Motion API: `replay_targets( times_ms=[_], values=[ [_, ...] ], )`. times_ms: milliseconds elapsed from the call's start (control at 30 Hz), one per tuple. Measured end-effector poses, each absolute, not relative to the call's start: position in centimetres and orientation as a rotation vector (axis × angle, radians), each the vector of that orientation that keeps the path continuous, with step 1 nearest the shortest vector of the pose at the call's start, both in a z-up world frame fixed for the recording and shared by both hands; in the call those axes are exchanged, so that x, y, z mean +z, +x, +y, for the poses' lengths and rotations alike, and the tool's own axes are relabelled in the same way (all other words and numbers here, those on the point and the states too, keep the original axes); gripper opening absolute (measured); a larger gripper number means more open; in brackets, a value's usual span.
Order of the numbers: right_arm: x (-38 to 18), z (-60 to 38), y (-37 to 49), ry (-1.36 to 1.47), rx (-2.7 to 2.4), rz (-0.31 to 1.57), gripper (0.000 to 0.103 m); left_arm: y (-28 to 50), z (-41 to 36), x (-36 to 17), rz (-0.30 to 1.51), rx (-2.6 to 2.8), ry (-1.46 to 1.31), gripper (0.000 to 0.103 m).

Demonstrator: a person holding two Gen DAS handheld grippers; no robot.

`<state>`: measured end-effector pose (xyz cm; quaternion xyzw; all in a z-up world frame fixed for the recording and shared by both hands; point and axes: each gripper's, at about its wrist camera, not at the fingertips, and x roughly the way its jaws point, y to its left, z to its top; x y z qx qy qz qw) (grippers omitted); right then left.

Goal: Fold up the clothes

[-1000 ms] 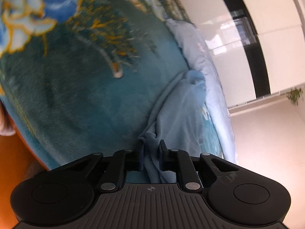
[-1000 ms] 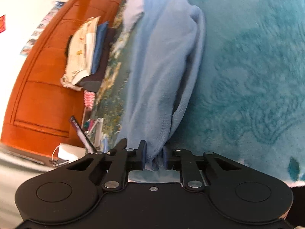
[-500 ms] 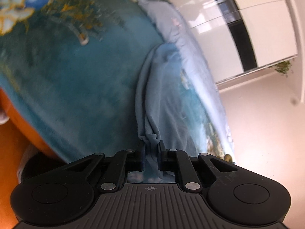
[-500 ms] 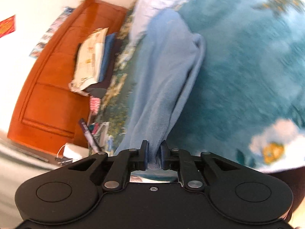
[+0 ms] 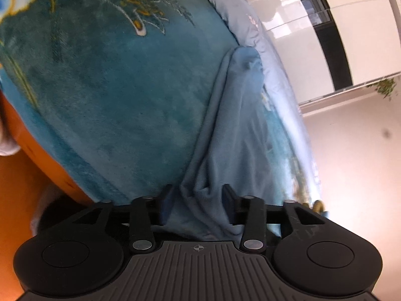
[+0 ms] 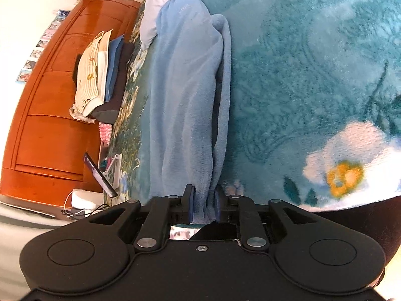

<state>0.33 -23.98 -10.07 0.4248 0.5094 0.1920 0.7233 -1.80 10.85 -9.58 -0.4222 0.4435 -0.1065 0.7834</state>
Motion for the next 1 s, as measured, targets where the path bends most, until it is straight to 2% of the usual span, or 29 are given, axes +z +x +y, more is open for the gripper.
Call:
replay_targets(
  times_ms=[200,267,367,433,700,1000],
  values=[
    [-10.9,-24.1,0.3,0.969,0.42,1.141,0.029,-1.3,10.5,-9.6,0.954,-0.24,-0.918,0.047],
    [-10.9,-24.1,0.2,0.976,0.421,1.14,0.029,-1.1,10.4,-9.5,0.953,-0.244,-0.921,0.03],
    [-10.7,-24.2,0.1,0.977,0.423,1.132,0.022,-1.5,10.6,-9.3,0.943,-0.247,-0.945,0.018],
    [-9.9,-24.1,0.0,0.954,0.437,1.106,0.018,-1.7,10.6,-8.4,0.913,-0.259,-0.941,0.013],
    [-5.9,-24.6,0.8,0.954,0.505,0.989,0.016,-1.4,11.0,-3.9,0.825,-0.325,-0.946,0.012],
    [-2.0,-25.5,5.6,0.991,0.529,0.901,0.015,3.1,11.5,-0.8,0.813,-0.368,-1.027,0.012]
  ],
)
